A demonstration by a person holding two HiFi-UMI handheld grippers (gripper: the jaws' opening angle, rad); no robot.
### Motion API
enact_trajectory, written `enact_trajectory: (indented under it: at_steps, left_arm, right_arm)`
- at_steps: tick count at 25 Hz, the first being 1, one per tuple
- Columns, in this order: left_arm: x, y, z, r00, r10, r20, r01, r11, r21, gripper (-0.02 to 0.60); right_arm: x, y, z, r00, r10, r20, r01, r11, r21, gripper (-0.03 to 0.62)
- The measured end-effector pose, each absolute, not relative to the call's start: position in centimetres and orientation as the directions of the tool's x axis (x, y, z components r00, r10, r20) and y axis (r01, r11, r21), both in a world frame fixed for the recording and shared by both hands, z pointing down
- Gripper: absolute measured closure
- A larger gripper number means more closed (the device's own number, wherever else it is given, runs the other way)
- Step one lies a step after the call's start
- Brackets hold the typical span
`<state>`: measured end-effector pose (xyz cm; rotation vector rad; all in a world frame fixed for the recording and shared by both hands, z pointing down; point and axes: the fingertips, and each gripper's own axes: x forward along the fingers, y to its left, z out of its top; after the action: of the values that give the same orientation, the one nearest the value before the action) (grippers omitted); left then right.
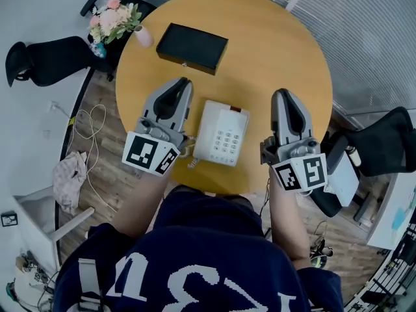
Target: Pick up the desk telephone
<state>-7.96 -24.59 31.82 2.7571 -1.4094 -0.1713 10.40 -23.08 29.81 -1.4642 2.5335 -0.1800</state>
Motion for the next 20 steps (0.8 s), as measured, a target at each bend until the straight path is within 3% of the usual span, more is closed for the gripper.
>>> enact_trajectory:
  at_steps: [4,6,9,12,20]
  left_arm:
    - [-5.5,-24.6,36.2,0.659,-0.751,0.034,-0.752,-0.658,0.04,0.54]
    - [-4.6,-24.6,38.6,0.691,-0.717,0.093,-0.722,-0.688,0.063,0.447]
    - [-4.2,-24.6,42.4,0.707,-0.682,0.186,-0.706,-0.698,0.123,0.365]
    - [-4.4,-24.4,46.4,0.704,-0.654,0.275,-0.708,-0.677,0.201,0.326]
    - [-5.0,-22.1,53.5,0.702,-0.573,0.423,-0.711,-0.6,0.366,0.282]
  right_arm:
    - [10.8,-23.3,33.9,-0.459,-0.888,-0.041,-0.853,0.453,-0.261,0.553]
    - [11.2,-23.4,36.1,-0.442,-0.897,-0.004,-0.852,0.421,-0.312,0.545]
    - [11.6,-23.3,40.1,-0.43,-0.899,0.085,-0.854,0.375,-0.362,0.496]
    - [11.8,-22.9,44.3,-0.443,-0.876,0.187,-0.85,0.345,-0.397,0.442]
    - [11.6,-20.6,52.3,-0.471,-0.808,0.354,-0.843,0.293,-0.452,0.401]
